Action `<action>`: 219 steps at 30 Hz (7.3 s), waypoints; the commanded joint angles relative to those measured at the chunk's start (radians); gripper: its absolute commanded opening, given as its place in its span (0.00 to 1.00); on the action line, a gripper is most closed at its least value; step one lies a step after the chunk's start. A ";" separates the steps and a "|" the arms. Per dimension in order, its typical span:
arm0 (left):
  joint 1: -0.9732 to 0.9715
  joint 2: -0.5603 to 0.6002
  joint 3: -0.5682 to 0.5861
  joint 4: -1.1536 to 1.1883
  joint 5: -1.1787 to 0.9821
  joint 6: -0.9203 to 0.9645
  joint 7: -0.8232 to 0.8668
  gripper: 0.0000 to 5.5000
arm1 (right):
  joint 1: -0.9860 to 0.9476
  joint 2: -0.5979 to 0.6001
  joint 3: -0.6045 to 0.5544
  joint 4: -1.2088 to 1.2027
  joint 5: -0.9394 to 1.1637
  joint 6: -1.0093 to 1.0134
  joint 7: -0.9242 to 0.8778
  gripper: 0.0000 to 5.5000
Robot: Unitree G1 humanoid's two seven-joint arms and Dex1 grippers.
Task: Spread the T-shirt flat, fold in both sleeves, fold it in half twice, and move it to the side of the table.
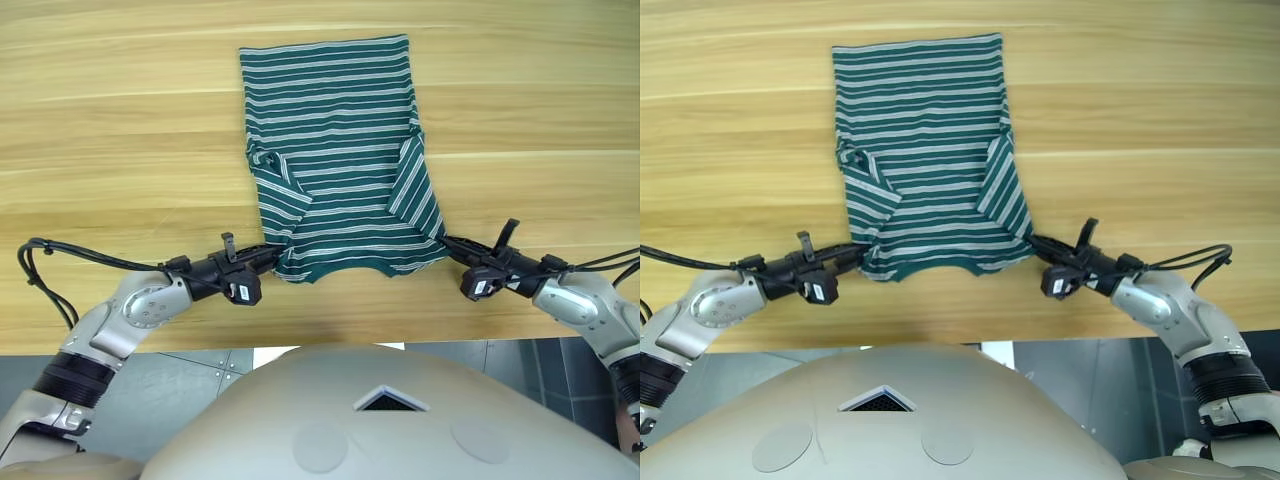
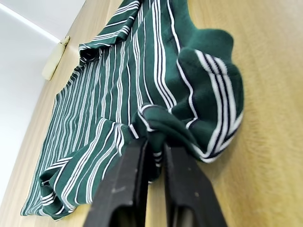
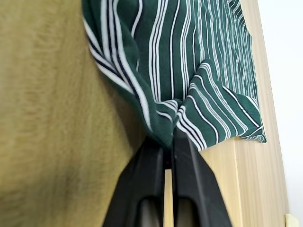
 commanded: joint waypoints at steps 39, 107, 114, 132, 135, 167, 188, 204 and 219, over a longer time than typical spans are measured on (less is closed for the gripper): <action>-0.290 -0.368 0.218 0.166 -0.296 0.157 0.104 0.00 | -0.428 0.430 -0.118 -0.007 0.194 0.288 -0.082 0.00; -0.655 -0.553 0.502 1.084 -0.353 -0.107 0.308 0.52 | -0.981 0.719 0.592 0.930 -0.319 -0.130 -0.174 0.53; -0.659 -0.481 0.460 1.013 -0.283 -0.110 0.300 0.52 | -0.500 0.014 0.499 0.182 0.244 -0.253 0.117 0.53; -0.090 0.155 0.259 0.255 -0.213 -0.157 -0.380 0.52 | 0.154 -0.066 0.072 -0.186 0.308 0.000 0.119 0.53; -0.140 0.182 0.214 0.247 -0.132 -0.158 -0.422 0.52 | 0.203 -0.031 0.079 -0.269 0.214 0.055 0.135 0.53; -0.491 -0.008 -0.159 0.571 -0.126 -0.389 -0.508 0.52 | 0.098 0.132 0.133 -0.238 0.052 0.100 0.191 0.33; -0.519 -0.088 -0.223 0.655 -0.190 -0.405 -0.556 0.52 | 0.082 0.130 0.130 -0.238 0.080 0.073 0.210 0.01; -0.438 -0.067 -0.212 0.625 -0.322 -0.404 -0.573 0.07 | 0.029 0.125 0.100 -0.139 0.079 0.050 0.202 0.01; -0.306 -0.233 -0.121 0.610 -0.365 -0.346 -0.431 0.00 | -0.025 0.106 0.101 -0.079 0.105 -0.016 0.221 0.01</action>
